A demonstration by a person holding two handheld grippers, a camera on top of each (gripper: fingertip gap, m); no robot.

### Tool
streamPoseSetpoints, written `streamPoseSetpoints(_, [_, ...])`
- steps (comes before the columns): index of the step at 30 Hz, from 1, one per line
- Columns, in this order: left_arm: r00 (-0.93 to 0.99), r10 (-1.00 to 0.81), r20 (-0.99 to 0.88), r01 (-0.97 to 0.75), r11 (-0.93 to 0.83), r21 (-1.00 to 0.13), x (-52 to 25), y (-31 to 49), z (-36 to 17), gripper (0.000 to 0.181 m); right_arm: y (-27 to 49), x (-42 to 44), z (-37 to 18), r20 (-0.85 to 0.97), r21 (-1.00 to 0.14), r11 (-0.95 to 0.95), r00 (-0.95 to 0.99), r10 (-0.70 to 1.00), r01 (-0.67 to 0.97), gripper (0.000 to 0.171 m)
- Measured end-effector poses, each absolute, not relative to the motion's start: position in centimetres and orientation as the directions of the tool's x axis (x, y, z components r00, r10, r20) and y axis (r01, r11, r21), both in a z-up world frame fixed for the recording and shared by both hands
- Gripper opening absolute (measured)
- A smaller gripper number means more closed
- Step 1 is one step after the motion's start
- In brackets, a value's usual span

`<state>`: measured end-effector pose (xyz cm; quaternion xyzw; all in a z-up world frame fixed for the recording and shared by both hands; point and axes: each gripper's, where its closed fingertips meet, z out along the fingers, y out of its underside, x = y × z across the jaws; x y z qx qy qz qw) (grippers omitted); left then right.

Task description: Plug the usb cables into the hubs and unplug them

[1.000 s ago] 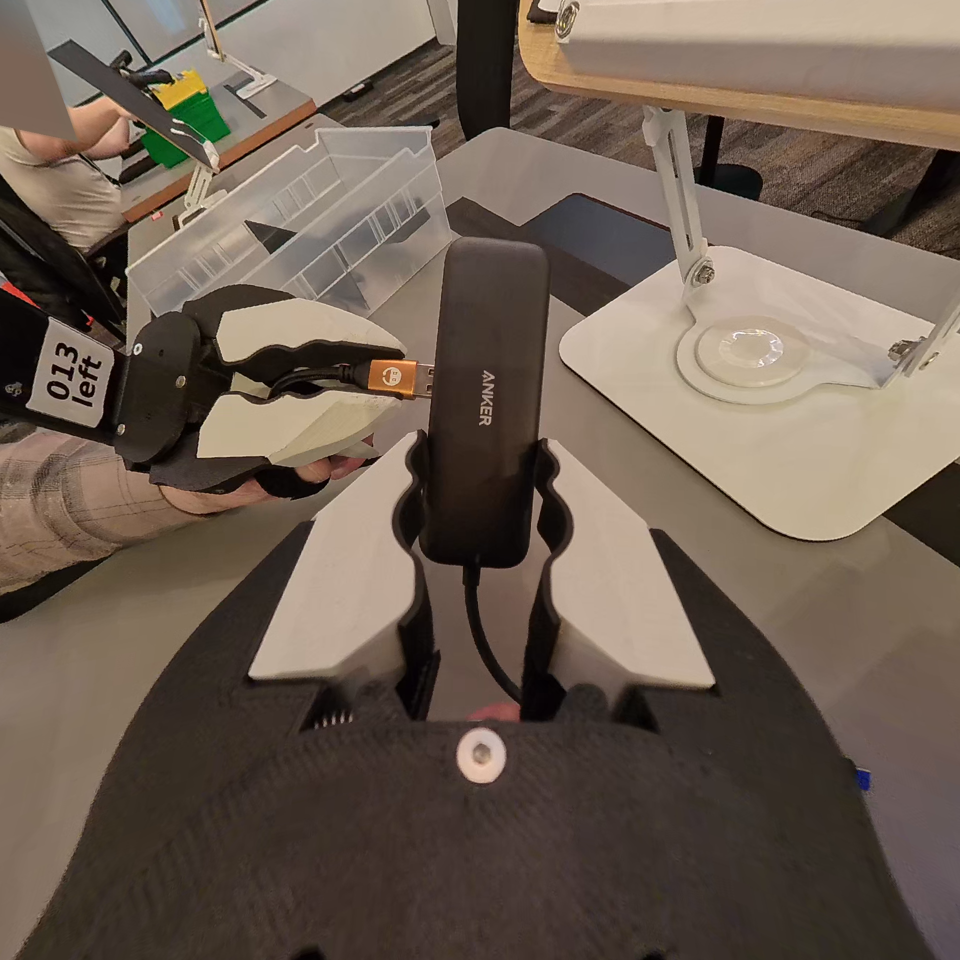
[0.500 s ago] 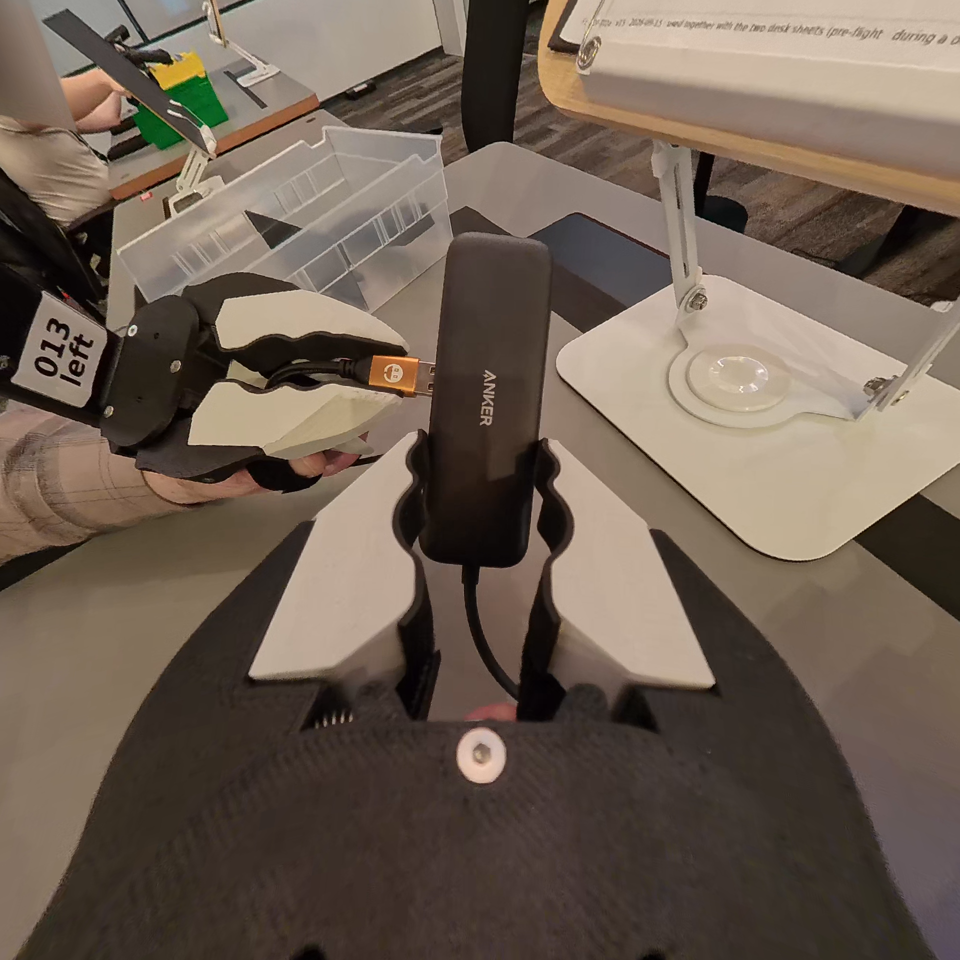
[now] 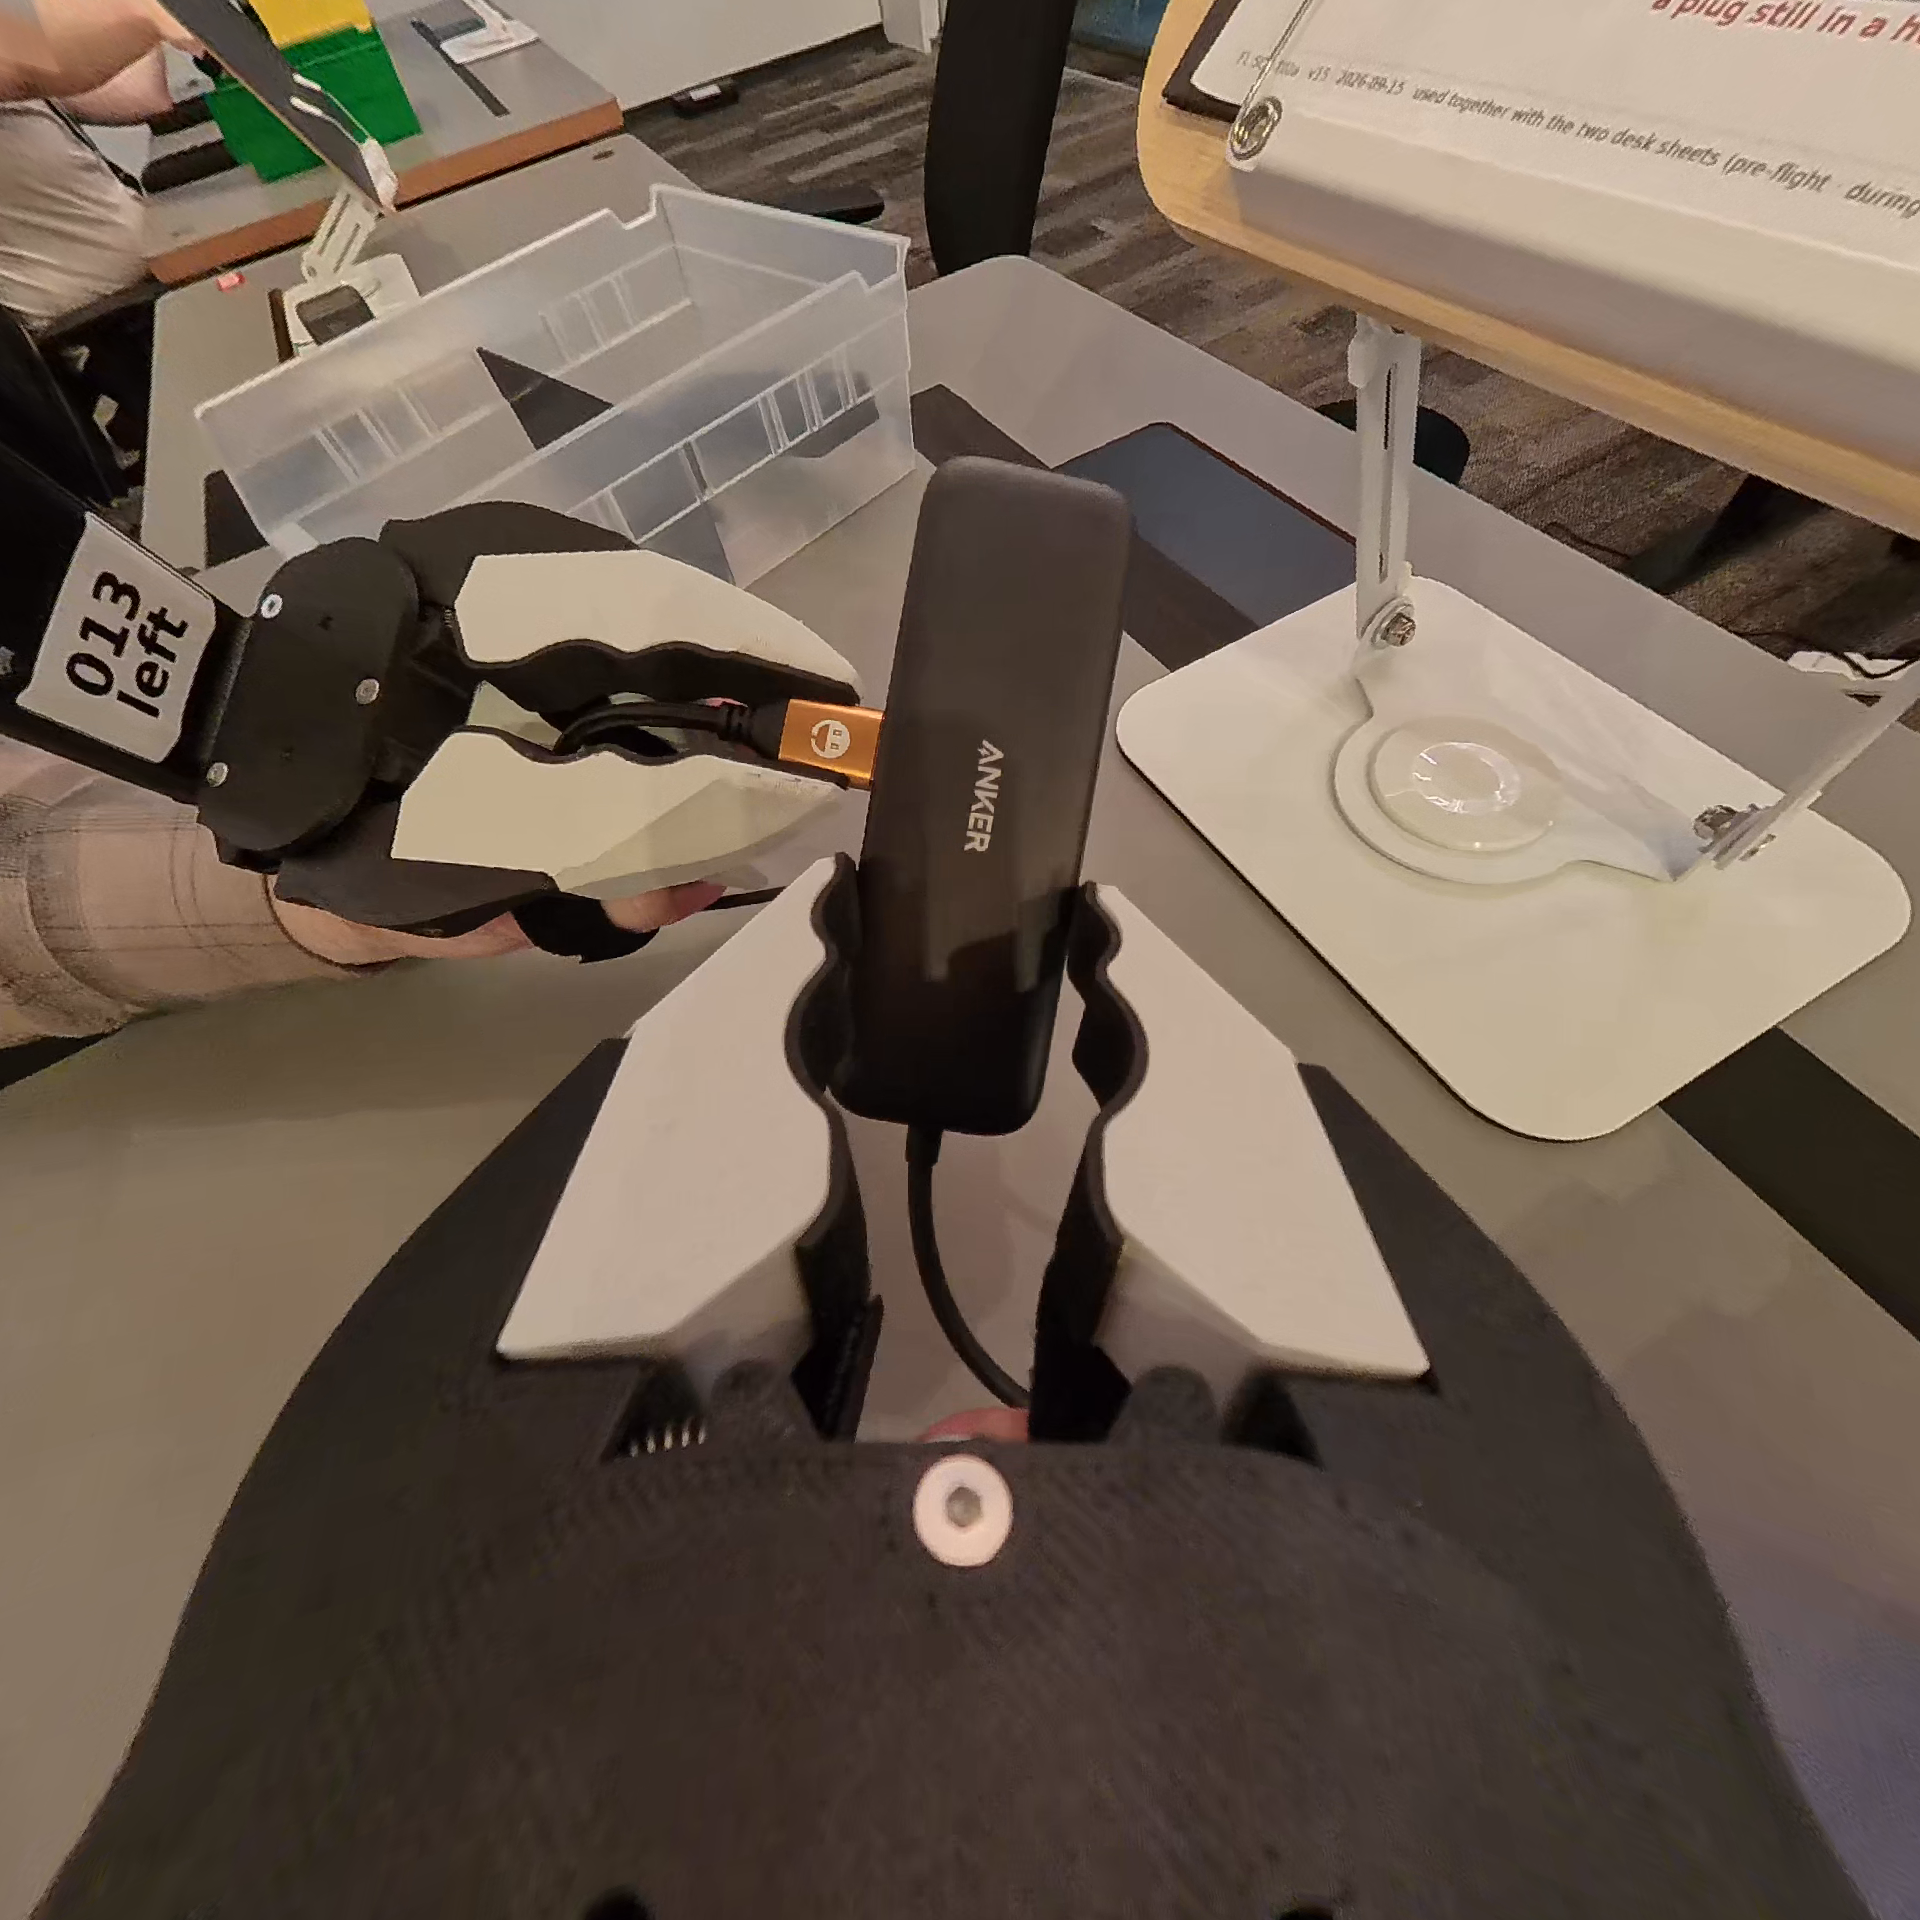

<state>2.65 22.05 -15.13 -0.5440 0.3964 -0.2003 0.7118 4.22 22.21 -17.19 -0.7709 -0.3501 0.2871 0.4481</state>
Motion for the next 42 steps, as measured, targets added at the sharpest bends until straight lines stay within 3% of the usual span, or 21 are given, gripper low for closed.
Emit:
streamPoseSetpoints(14, [0.553,-0.751,-0.361,-0.164,0.326,-0.931,2.9,22.0,-14.8,0.016,22.5,4.5,-17.0,-0.132,-0.895,-0.355,0.601,0.789,0.269,0.039])
streamPoseSetpoints(19, [0.514,-0.785,-0.346,-0.085,0.355,-0.931,2.1,20.9,-12.3,0.028,23.2,5.4,-17.0,-0.102,-0.894,-0.352,0.639,0.763,0.278,0.039])
streamPoseSetpoints(22, [0.526,-0.784,-0.330,0.006,0.391,-0.920,0.4,20.7,-9.4,0.026,23.2,5.4,-16.3,-0.086,-0.902,-0.336,0.651,0.754,0.271,0.039])
streamPoseSetpoints(26, [0.578,-0.775,-0.256,0.126,0.394,-0.910,-2.6,21.1,-6.0,0.020,23.2,6.1,-14.4,-0.054,-0.917,-0.303,0.673,0.738,0.258,0.038])
streamPoseSetpoints(32, [0.618,-0.741,-0.261,0.159,0.444,-0.882,-4.3,20.7,-3.5,0.007,22.8,7.9,-9.7,-0.027,-0.952,-0.232,0.699,0.714,0.201,0.038])
streamPoseSetpoints(42, [0.643,-0.725,-0.247,0.054,0.365,-0.930,-3.4,23.2,-8.1,0.003,23.0,14.2,-1.5,0.013,-0.979,-0.150,0.777,0.629,0.137,0.039])
